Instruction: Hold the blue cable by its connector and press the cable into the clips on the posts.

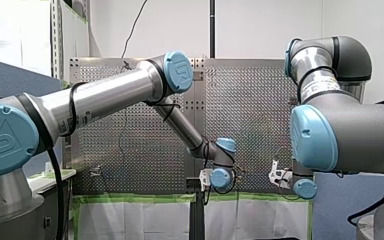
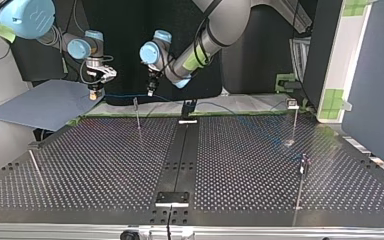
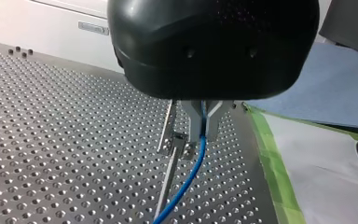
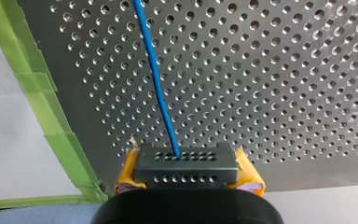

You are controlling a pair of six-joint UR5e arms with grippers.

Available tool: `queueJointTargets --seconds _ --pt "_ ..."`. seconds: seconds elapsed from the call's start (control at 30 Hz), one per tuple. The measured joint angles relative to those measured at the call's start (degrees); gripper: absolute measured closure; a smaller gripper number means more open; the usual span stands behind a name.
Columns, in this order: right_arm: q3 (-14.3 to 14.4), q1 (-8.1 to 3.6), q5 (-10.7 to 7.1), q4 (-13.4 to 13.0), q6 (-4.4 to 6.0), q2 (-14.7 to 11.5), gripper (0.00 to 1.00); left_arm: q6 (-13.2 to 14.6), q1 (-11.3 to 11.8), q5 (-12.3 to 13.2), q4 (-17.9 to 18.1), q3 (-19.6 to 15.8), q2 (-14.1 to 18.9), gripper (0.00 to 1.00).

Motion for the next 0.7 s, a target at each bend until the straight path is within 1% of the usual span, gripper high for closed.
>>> queueJointTargets --seconds 0.23,0.33,0.5,0.7 --pt "-0.60 0.22 -0.04 0.43 -0.46 0.00 1.00 -0.06 0.35 0.17 -0.40 1.43 -0.24 1.00" --pt "-0.74 0.26 -0.02 0.56 -0.57 0.00 1.00 -0.07 0.47 0.25 -1.25 2.46 -0.95 1.00" --pt "-0.90 0.32 -0.01 0.77 -0.60 0.00 1.00 -0.01 0.53 0.32 -3.59 4.81 -3.24 1.00" --pt "-0.98 0.34 -0.02 0.80 -0.61 0.00 1.00 -0.06 0.64 0.47 -4.47 5.77 -4.07 1.00"
